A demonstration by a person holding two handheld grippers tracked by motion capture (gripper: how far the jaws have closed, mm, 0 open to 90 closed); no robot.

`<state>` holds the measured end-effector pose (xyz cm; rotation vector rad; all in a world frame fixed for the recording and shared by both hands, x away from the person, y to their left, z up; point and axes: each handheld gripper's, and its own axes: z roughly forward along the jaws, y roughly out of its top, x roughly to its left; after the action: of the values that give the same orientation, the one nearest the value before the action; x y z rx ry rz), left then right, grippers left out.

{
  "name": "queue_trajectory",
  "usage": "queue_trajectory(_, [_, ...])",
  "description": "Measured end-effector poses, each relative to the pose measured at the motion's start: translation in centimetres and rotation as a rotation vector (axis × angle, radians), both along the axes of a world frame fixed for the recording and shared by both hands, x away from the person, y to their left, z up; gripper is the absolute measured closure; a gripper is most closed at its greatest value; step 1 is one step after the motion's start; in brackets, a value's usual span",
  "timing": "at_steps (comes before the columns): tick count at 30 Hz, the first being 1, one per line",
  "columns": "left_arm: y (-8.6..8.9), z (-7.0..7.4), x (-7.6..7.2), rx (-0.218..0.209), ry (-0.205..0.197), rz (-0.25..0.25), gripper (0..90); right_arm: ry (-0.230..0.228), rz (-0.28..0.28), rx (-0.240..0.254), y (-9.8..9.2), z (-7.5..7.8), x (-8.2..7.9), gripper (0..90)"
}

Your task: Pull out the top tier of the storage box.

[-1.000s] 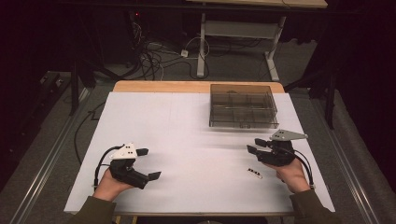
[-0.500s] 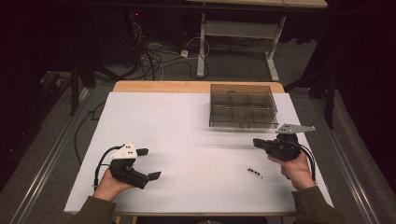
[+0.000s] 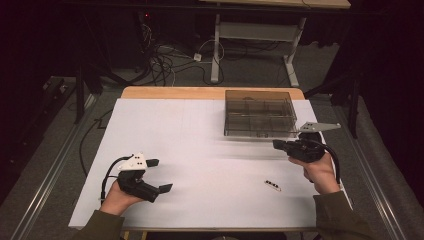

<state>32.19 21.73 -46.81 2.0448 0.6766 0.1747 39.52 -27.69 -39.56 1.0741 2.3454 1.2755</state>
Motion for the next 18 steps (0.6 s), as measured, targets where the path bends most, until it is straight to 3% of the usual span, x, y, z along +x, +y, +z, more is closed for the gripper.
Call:
queue_trajectory(15, [0.0,0.0,0.0,0.003,0.001,0.001,0.0,-0.002,-0.033,-0.030,0.6,1.4,2.9,90.0])
queue_trajectory(18, [0.0,-0.1,0.0,0.002,0.002,0.000,0.0,-0.011,-0.048,-0.054,0.9,1.6,3.7,90.0])
